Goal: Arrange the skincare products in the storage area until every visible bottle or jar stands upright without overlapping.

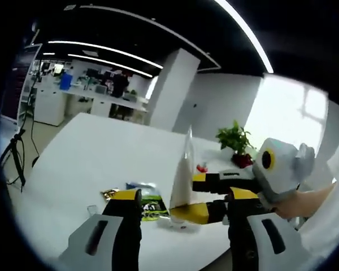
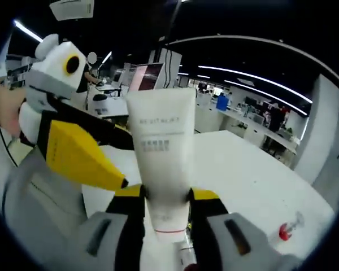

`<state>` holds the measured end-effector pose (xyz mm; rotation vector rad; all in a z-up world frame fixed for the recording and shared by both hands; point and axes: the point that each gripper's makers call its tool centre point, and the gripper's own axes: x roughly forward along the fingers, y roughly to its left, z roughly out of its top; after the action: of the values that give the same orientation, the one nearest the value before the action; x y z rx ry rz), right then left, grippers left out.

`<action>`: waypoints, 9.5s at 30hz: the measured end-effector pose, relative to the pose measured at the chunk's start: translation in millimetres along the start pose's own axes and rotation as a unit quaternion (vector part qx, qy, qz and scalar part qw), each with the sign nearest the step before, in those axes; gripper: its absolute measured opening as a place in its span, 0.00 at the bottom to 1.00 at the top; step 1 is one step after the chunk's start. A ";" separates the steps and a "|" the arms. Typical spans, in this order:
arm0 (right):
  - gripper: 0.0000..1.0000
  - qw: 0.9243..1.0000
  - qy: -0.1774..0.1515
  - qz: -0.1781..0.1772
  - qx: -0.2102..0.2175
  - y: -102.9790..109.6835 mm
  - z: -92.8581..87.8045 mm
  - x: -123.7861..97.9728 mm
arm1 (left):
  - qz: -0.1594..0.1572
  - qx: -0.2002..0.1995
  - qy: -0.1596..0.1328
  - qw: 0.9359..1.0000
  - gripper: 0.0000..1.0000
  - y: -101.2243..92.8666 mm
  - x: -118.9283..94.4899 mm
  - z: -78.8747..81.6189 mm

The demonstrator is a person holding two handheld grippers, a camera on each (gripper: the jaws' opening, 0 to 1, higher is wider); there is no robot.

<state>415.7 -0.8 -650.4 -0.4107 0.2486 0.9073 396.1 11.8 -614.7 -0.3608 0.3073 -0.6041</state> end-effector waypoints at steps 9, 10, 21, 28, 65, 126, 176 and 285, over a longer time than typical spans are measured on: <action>0.30 1.000 -0.009 -0.003 0.003 13.3 6.1 -13.5 | -0.038 0.011 -0.009 0.999 0.26 -22.6 7.3 6.0; 0.30 1.000 -0.010 -0.007 0.005 12.8 6.5 -15.5 | -0.030 0.020 -0.015 0.999 0.24 -22.2 7.1 7.0; 0.31 1.000 -0.004 -0.016 0.022 16.9 4.6 -31.3 | -0.036 0.048 -0.005 0.998 0.13 -29.9 6.4 3.5; 0.31 1.000 0.007 0.017 0.019 26.0 -6.4 -45.2 | -0.082 0.064 0.040 0.994 0.11 -40.1 7.8 0.3; 0.16 0.971 -0.029 0.235 0.036 11.7 44.4 -131.5 | -0.356 0.237 0.181 0.886 0.11 -129.1 7.2 -25.5; 0.14 0.980 -0.005 0.192 0.044 -77.0 -9.1 -92.6 | -0.355 0.332 0.252 0.837 0.14 -76.6 116.7 -75.5; 0.90 0.970 0.029 -0.069 0.233 -132.0 -141.8 -92.6 | -0.310 0.318 0.252 0.860 0.15 -22.2 232.2 -108.5; 0.97 0.963 0.027 -0.070 0.257 -36.8 -114.5 -142.3 | -0.023 0.102 0.218 0.970 0.88 44.7 -8.5 -88.3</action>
<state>356.4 -172.9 -690.2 0.0306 0.4856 0.6606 377.8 30.1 -710.6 -0.0320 0.6530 -0.7530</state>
